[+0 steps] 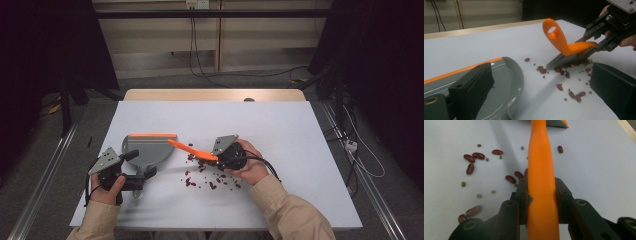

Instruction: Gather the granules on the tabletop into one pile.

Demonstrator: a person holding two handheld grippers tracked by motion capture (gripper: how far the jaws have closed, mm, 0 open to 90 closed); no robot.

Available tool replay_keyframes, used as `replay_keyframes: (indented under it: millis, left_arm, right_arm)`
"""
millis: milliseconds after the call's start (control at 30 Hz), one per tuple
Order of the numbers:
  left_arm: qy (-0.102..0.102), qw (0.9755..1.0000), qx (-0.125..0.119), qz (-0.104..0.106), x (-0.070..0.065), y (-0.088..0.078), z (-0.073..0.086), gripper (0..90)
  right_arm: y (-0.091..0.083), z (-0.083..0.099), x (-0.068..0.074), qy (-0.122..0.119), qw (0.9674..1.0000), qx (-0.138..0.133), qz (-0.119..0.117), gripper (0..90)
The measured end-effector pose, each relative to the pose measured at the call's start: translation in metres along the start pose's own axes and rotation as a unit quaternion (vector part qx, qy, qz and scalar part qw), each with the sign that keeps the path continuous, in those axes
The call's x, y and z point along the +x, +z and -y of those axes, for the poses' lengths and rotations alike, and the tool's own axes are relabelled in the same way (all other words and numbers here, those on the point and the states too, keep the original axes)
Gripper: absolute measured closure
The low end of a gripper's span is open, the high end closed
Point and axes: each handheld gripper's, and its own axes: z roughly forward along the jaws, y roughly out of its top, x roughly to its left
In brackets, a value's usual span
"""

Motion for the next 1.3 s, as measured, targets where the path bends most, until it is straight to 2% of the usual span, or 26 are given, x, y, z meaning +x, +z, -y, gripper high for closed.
replay_keyframes:
  millis: [200, 367, 400, 567, 800, 900, 967, 1000, 1133, 1300]
  left_arm:
    - [0.000, 1.0000, -0.001, 0.001, -0.001, 0.000, -0.001, 4.8]
    - [0.000, 1.0000, 0.001, 0.005, -0.002, 0.003, -0.001, 4.8]
    - [0.000, 1.0000, 0.001, 0.005, -0.001, 0.003, -0.002, 4.8]
    - [-0.002, 1.0000, 0.000, 0.003, 0.001, 0.002, -0.002, 4.8]
    - [-0.007, 1.0000, 0.001, 0.004, 0.005, 0.000, 0.001, 4.8]
    - [-0.009, 1.0000, 0.002, 0.003, 0.007, 0.000, 0.002, 4.8]
    - [-0.011, 0.9999, -0.001, 0.002, 0.009, -0.001, 0.001, 4.8]
    - [-0.012, 0.9999, -0.002, 0.003, 0.009, -0.001, 0.001, 4.8]
    - [-0.010, 0.9999, -0.001, 0.003, 0.010, 0.000, 0.001, 4.8]
    - [-0.008, 1.0000, 0.000, 0.005, 0.009, 0.001, 0.001, 4.8]
  right_arm:
    - [-0.006, 0.000, 0.000, 0.005, 0.9998, -0.019, 0.006, 71.4]
    - [-0.008, -0.005, -0.020, 0.031, 0.9977, -0.051, 0.031, 71.4]
    - [-0.006, -0.007, -0.026, 0.038, 0.9972, -0.055, 0.032, 71.4]
    - [0.012, -0.021, -0.043, 0.038, 0.9970, -0.046, 0.049, 71.4]
    - [0.046, -0.037, -0.058, 0.027, 0.9977, -0.022, 0.057, 71.4]
    - [0.055, -0.040, -0.060, 0.016, 0.9982, -0.016, 0.056, 71.4]
    - [0.061, -0.040, -0.059, 0.021, 0.9987, -0.018, 0.042, 71.4]
    - [0.063, -0.041, -0.056, 0.016, 0.9990, -0.020, 0.037, 71.4]
    - [0.062, -0.043, -0.051, 0.002, 0.9996, -0.008, 0.028, 71.4]
    - [0.057, -0.040, -0.043, -0.008, 0.9998, -0.013, 0.012, 71.3]
